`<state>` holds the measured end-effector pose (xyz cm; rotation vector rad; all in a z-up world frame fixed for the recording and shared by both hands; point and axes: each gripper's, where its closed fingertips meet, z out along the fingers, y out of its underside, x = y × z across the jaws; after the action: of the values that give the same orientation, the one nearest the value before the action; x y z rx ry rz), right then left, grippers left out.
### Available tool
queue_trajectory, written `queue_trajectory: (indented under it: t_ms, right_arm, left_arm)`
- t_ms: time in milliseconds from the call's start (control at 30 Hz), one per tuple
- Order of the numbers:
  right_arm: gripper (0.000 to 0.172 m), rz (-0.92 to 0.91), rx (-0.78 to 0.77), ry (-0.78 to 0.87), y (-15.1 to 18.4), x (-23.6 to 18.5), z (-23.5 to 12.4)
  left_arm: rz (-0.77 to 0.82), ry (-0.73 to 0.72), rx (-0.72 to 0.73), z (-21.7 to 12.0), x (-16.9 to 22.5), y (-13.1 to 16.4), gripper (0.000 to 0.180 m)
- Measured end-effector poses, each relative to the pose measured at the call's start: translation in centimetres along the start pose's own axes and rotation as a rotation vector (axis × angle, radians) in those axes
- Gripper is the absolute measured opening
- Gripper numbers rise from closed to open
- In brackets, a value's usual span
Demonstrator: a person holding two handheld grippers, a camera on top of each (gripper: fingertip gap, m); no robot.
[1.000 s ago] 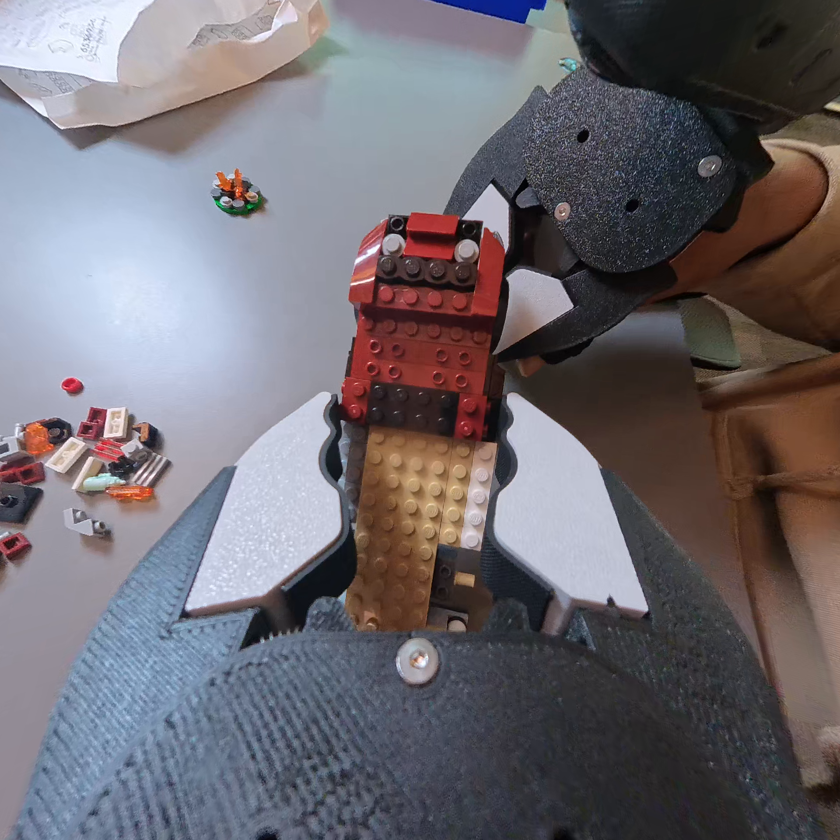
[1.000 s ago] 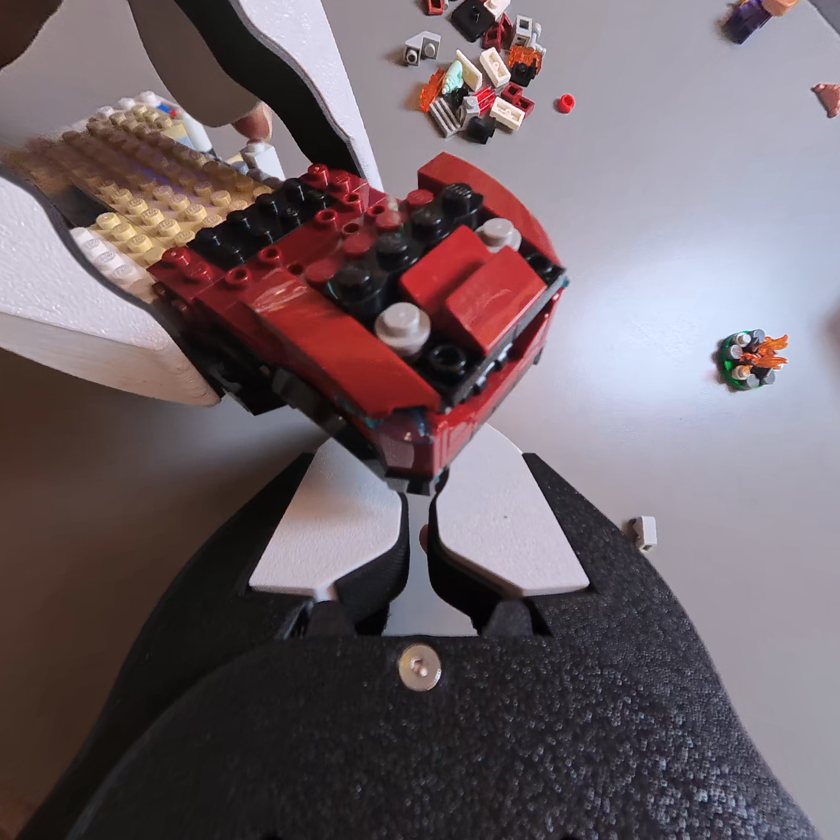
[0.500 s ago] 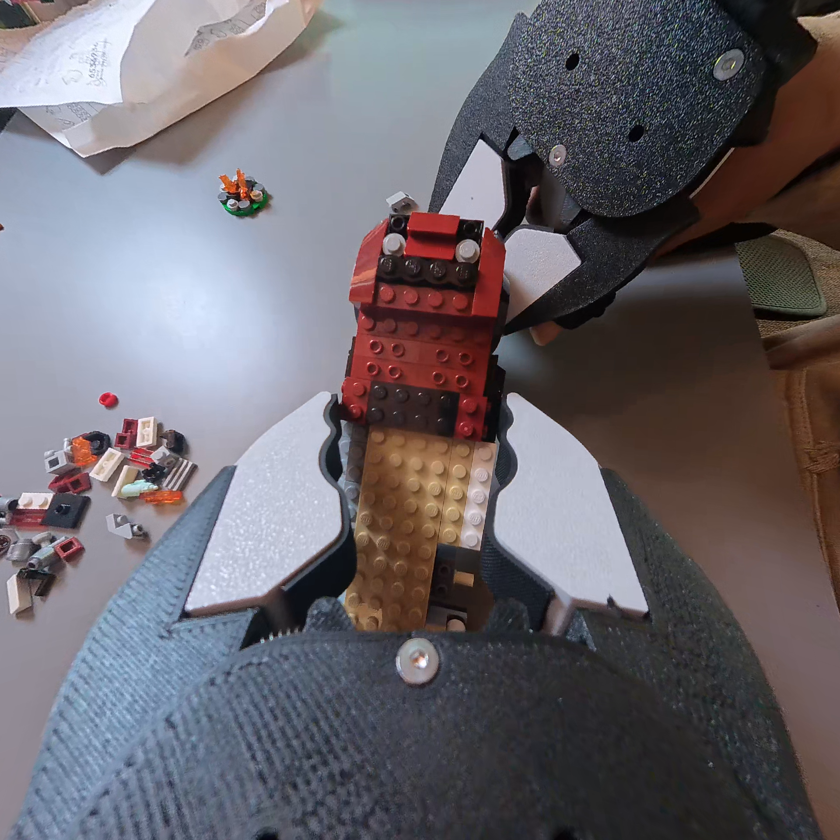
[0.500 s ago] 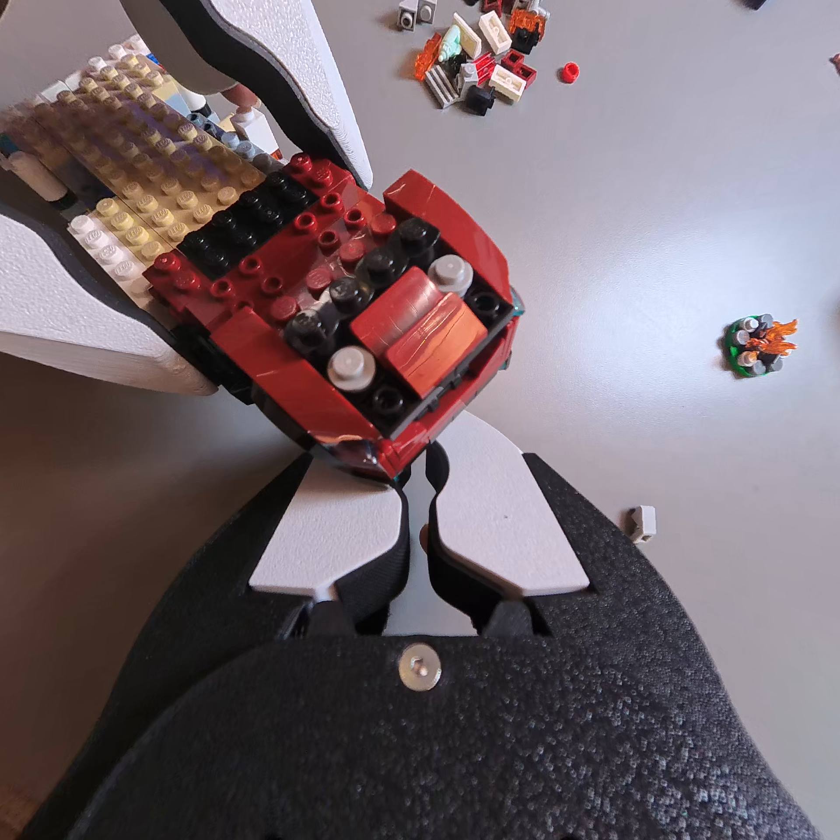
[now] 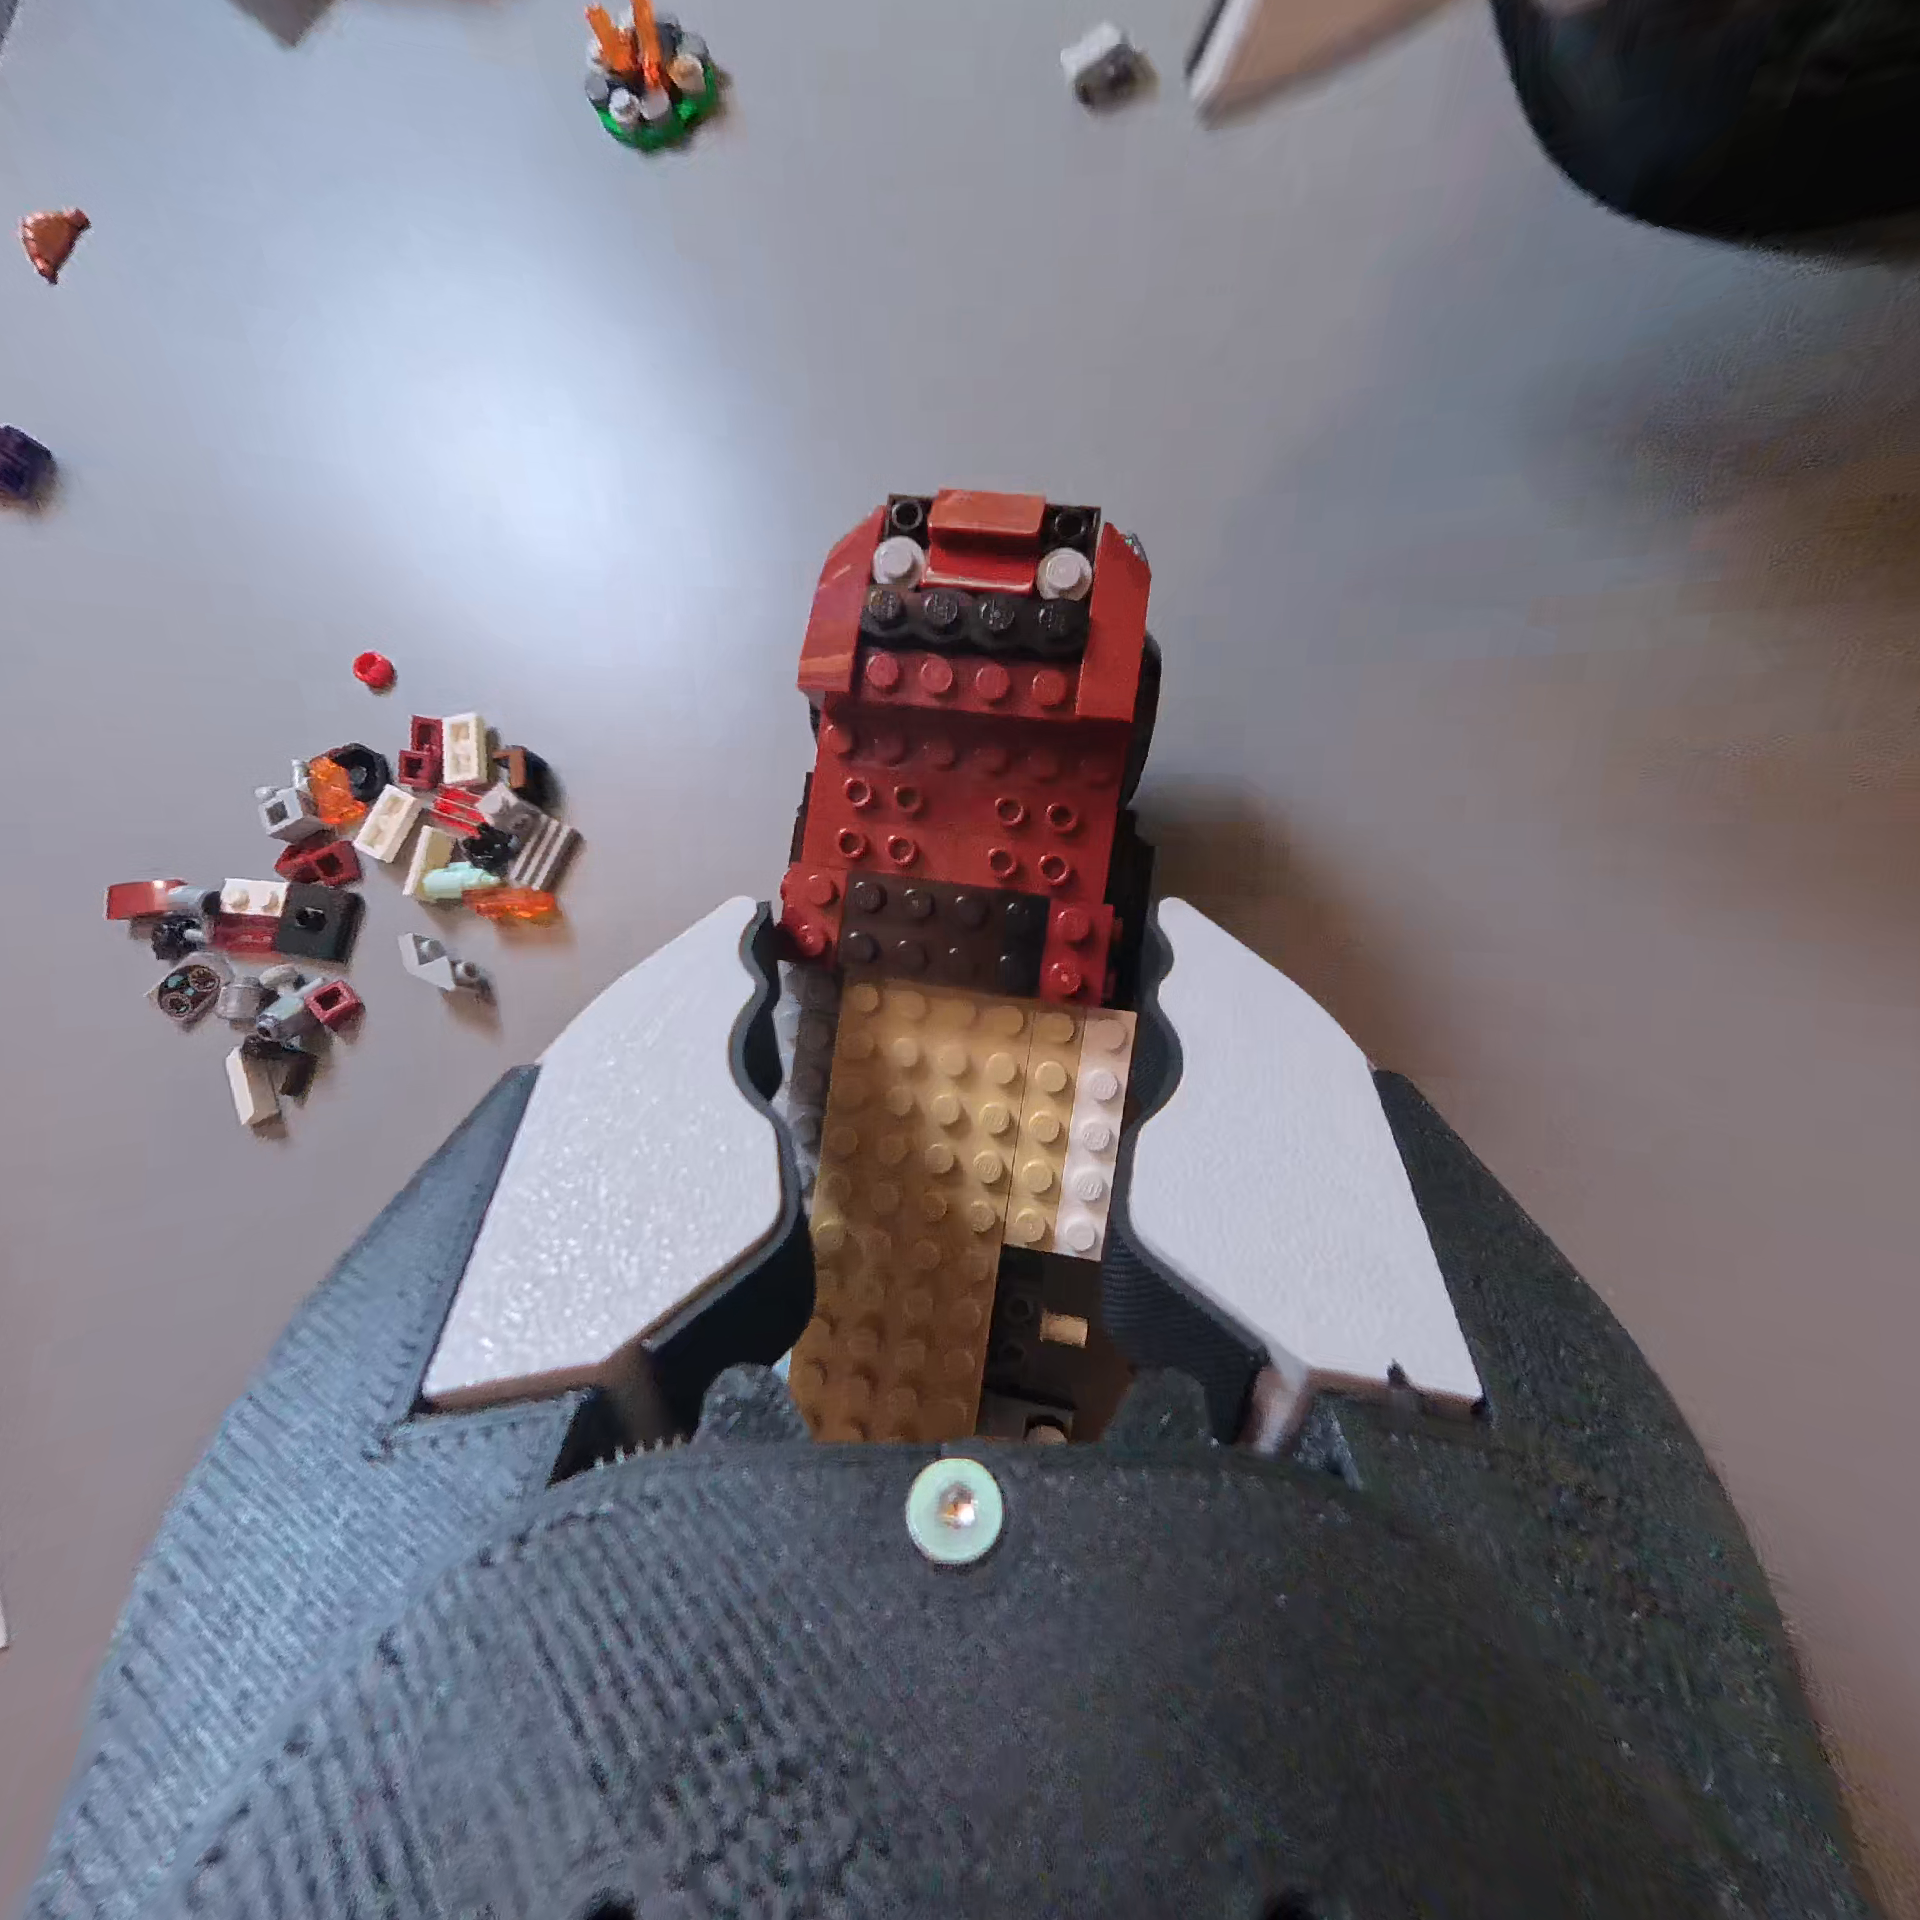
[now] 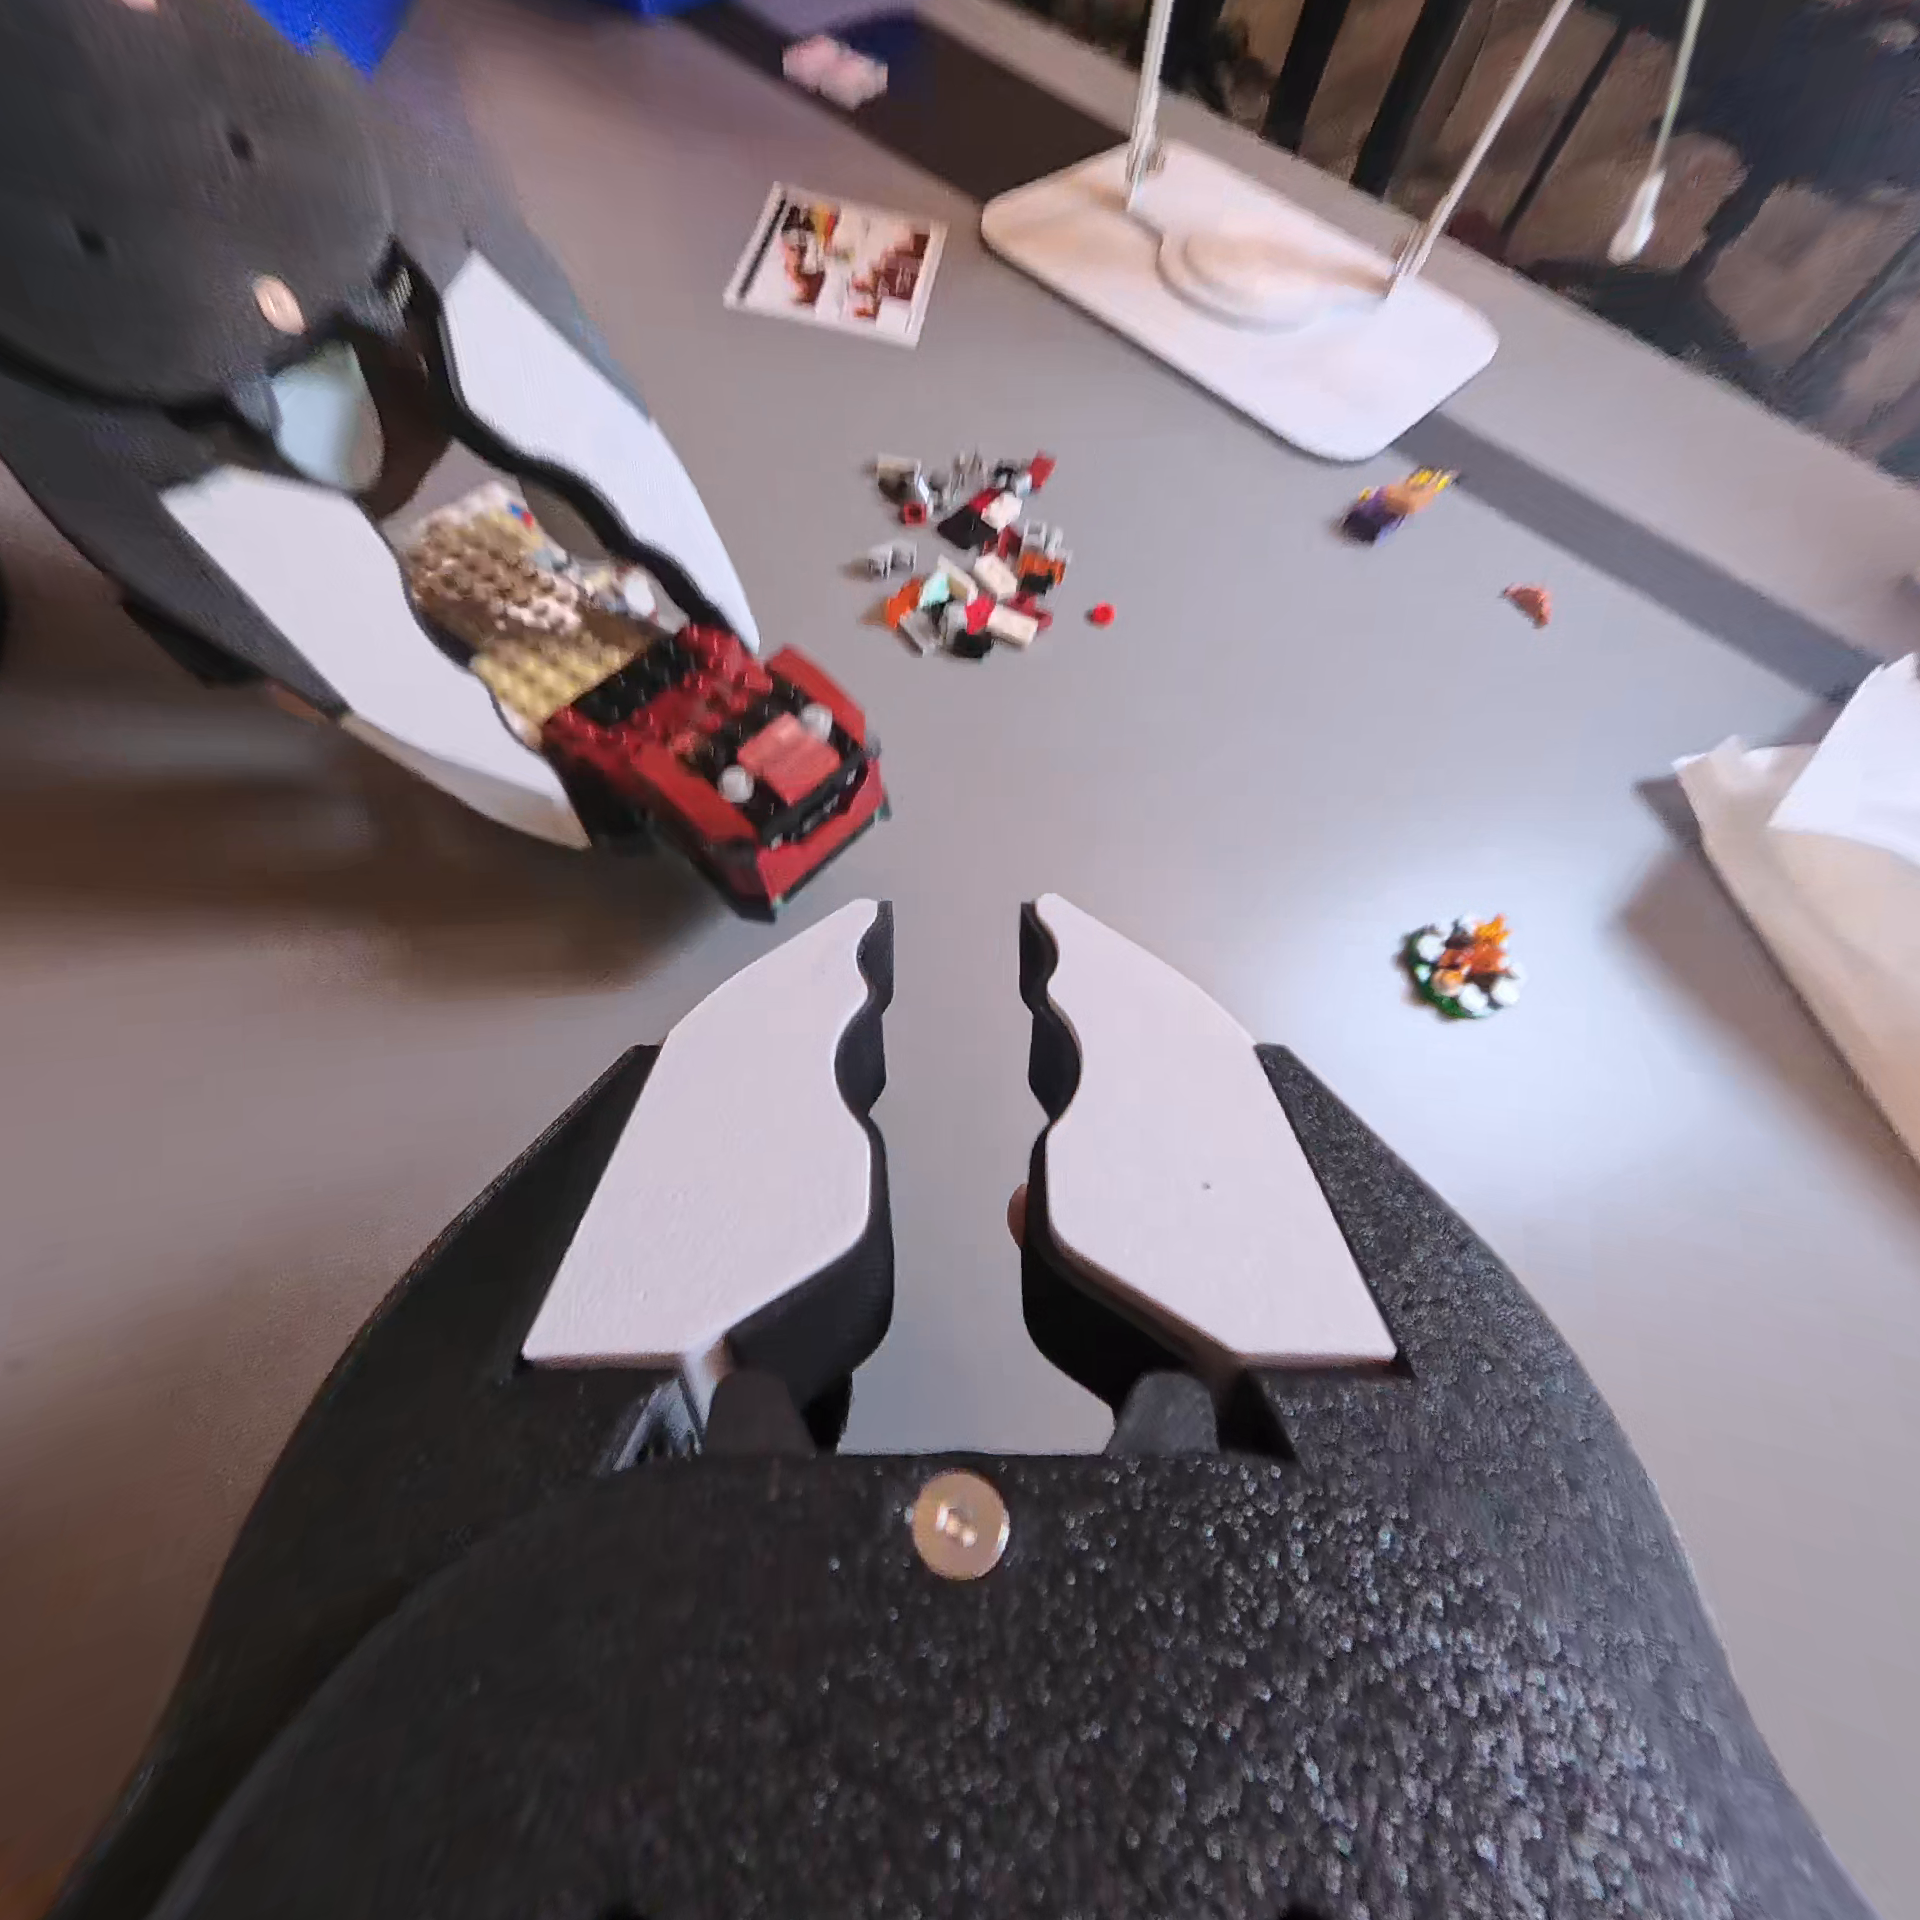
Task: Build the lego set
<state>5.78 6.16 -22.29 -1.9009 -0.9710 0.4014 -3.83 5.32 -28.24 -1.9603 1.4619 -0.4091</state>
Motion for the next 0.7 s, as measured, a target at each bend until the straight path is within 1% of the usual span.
queue_trajectory:
  t_ms: [133,300,400,500,600,667,700]
  right_arm:
    - [0.027,-0.026,0.106,-0.025,-2.5,1.0,-0.7]
    - [0.031,-0.108,0.187,-0.059,-5.5,2.0,0.0]
    - [0.034,-0.174,0.246,-0.054,-7.8,3.1,1.1]
    - [0.035,-0.221,0.313,-0.043,-10.5,4.9,2.8]
    - [0.039,-0.263,0.373,-0.017,-13.6,8.0,5.5]
    - [0.043,-0.264,0.411,0.003,-15.9,11.2,7.6]
    - [0.045,-0.232,0.424,-0.001,-17.1,13.0,8.9]
  left_arm:
    - [0.071,-0.040,-0.080,0.9,0.2,1.1,0.067]
    - [0.106,-0.066,-0.034,0.7,0.2,0.3,0.067]
    - [0.049,-0.063,0.109,-0.6,-0.4,-1.8,0.065]
    - [-0.031,-0.120,0.327,-3.1,-2.4,-4.5,0.056]
    - [-0.102,-0.236,0.501,-6.3,-5.6,-6.0,0.045]
    - [-0.147,-0.330,0.565,-8.2,-8.1,-6.1,0.039]
    - [-0.172,-0.366,0.591,-9.2,-9.2,-6.2,0.037]
